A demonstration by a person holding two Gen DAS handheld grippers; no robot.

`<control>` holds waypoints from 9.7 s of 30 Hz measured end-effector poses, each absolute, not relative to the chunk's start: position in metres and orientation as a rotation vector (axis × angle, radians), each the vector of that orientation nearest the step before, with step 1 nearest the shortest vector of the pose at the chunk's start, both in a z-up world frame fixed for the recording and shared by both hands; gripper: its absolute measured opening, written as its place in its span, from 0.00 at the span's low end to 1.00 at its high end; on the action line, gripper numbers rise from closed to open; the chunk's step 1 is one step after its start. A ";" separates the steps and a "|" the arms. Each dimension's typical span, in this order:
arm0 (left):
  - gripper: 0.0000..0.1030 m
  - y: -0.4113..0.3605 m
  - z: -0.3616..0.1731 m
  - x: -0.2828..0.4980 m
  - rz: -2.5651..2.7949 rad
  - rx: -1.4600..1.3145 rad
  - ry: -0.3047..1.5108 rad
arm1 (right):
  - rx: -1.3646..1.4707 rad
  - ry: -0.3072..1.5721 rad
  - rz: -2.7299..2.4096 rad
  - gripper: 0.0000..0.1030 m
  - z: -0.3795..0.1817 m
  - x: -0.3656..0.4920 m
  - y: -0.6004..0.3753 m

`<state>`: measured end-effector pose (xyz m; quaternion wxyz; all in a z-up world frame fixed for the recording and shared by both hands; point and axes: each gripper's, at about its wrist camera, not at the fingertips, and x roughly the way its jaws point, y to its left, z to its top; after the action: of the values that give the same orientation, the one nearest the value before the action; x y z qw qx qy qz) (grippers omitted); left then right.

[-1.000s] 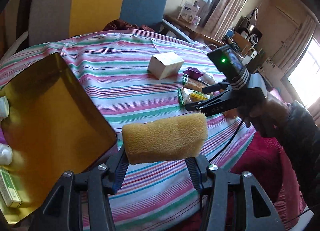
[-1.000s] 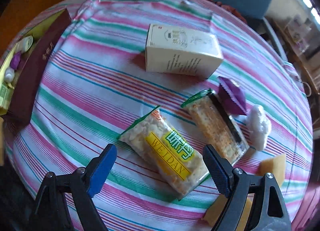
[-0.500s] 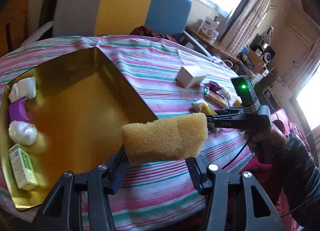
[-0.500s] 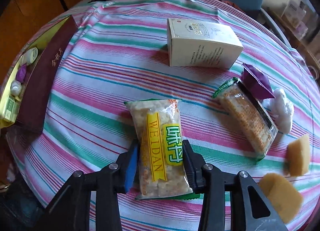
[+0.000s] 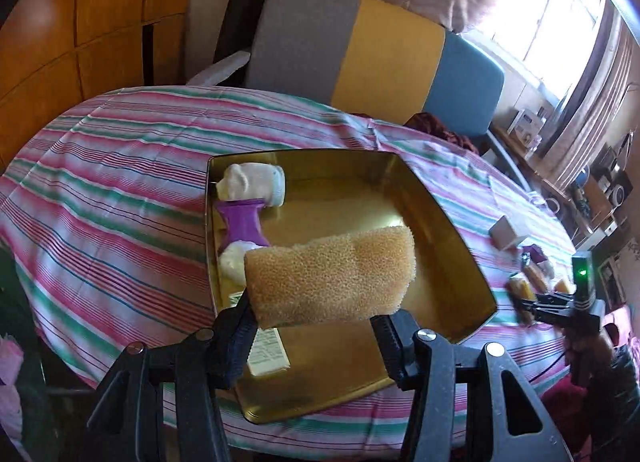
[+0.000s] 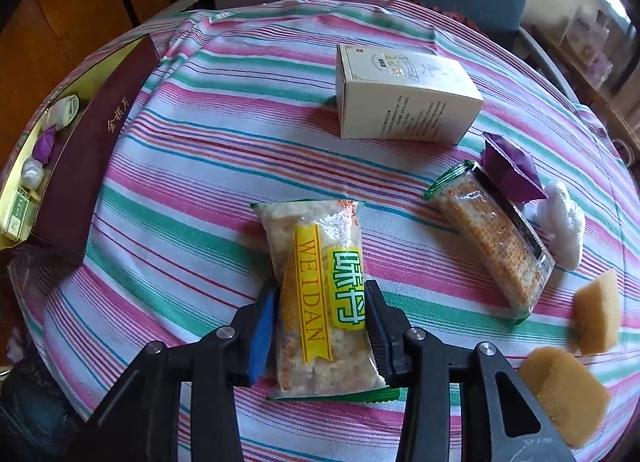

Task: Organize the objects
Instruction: 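Carry the sponge toward the tray with the left tool while the right grasps the WEIDAN packet, then release the yellow sponge into the gold tray and open the left tool, then lower the WEIDAN packet into the tray beside the sponge and open the right tool, then move both tools back from the tray to the remaining items on the table, then grasp the white printed box with the left tool while the right grasps a yellow sponge, then carry the white box into the tray and open the left tool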

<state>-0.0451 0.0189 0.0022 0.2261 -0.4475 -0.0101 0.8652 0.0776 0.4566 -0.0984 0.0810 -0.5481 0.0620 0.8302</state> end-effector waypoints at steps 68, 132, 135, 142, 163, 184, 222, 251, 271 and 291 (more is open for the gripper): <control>0.56 -0.035 -0.028 -0.032 2.564 -1.309 -0.115 | -1.726 0.065 2.725 0.39 -0.038 -0.075 0.211; 0.56 0.132 -0.011 0.012 2.246 -1.108 0.277 | -1.168 0.520 2.309 0.72 -0.006 0.142 0.480; 0.56 0.151 -0.012 0.018 2.194 -1.098 0.312 | -1.096 0.590 2.191 0.74 -0.003 0.174 0.522; 0.56 0.193 -0.013 0.030 2.088 -1.088 0.377 | -1.020 0.770 2.029 0.76 -0.011 0.218 0.585; 0.56 0.299 -0.038 0.050 1.866 -1.134 0.495 | -0.842 1.066 1.933 0.80 -0.048 0.236 0.620; 0.56 0.346 -0.030 0.028 1.881 -1.116 0.518 | -1.315 0.711 1.979 0.72 -0.078 0.176 0.576; 0.58 0.524 -0.082 -0.050 1.721 -0.948 0.938 | -1.269 0.812 2.023 0.73 -0.073 0.185 0.594; 0.50 0.334 -0.014 0.035 2.128 -0.973 0.491 | -1.282 0.766 2.049 0.72 -0.072 0.177 0.587; 0.50 0.261 -0.010 0.031 2.190 -1.004 0.374 | -1.304 0.674 2.034 0.71 -0.073 0.171 0.582; 0.50 0.189 -0.006 -0.004 2.283 -1.105 0.175 | -1.320 0.614 2.027 0.71 -0.074 0.170 0.578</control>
<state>-0.0037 0.1890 -0.0064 0.2948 -0.4154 0.0658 0.8580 0.1705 0.5782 -0.0741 0.3173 -0.5017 0.2334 0.7702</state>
